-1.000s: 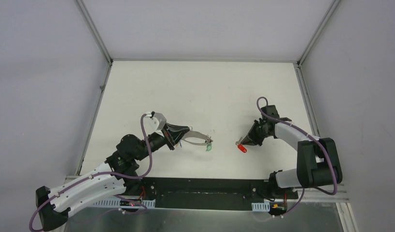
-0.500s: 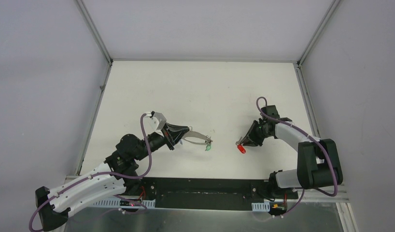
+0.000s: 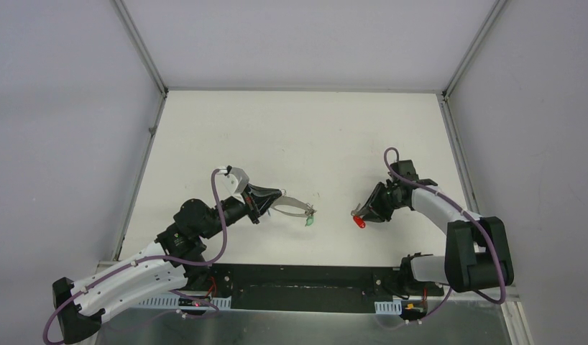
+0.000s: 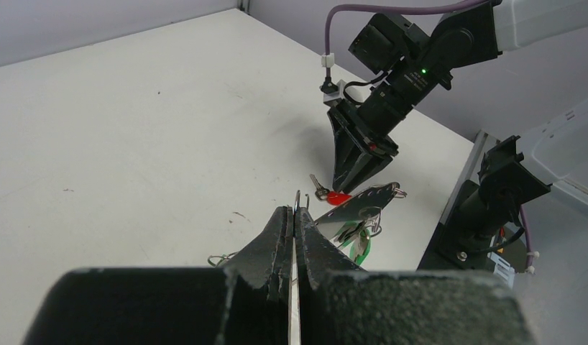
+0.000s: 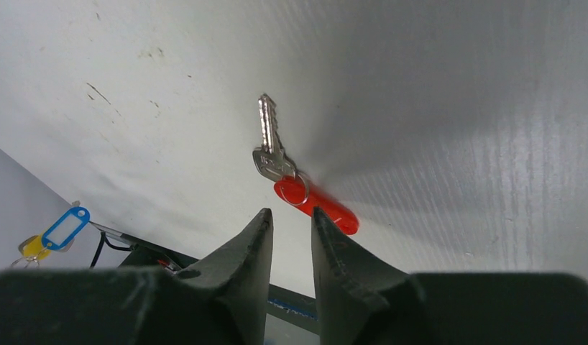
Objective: Put the keys on the keyring
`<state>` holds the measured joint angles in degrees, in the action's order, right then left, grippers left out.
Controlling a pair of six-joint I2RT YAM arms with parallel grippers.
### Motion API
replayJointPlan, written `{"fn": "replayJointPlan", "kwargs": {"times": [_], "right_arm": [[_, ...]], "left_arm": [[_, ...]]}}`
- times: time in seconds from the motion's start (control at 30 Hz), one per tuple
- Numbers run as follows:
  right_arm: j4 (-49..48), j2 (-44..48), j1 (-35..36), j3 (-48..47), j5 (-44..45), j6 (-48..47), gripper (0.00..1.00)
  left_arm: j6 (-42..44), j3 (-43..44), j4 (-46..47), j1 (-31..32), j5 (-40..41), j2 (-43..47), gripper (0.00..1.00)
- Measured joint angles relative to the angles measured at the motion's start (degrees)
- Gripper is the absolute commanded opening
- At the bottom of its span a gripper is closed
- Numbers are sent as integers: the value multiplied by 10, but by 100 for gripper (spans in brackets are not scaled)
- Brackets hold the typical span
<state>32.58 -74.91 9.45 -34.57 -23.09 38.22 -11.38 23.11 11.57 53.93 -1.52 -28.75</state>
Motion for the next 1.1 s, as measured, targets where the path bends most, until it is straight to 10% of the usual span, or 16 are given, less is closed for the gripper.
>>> {"fn": "replayJointPlan", "kwargs": {"times": [0.7,1.1], "right_arm": [[-39,-50,0,-4,-26,18,18],[-28,-54,-1,-48,-31,-96,30]], "left_arm": [[0,0,-2,0,1,0,0],[0,0,-2,0,1,-1,0]]}}
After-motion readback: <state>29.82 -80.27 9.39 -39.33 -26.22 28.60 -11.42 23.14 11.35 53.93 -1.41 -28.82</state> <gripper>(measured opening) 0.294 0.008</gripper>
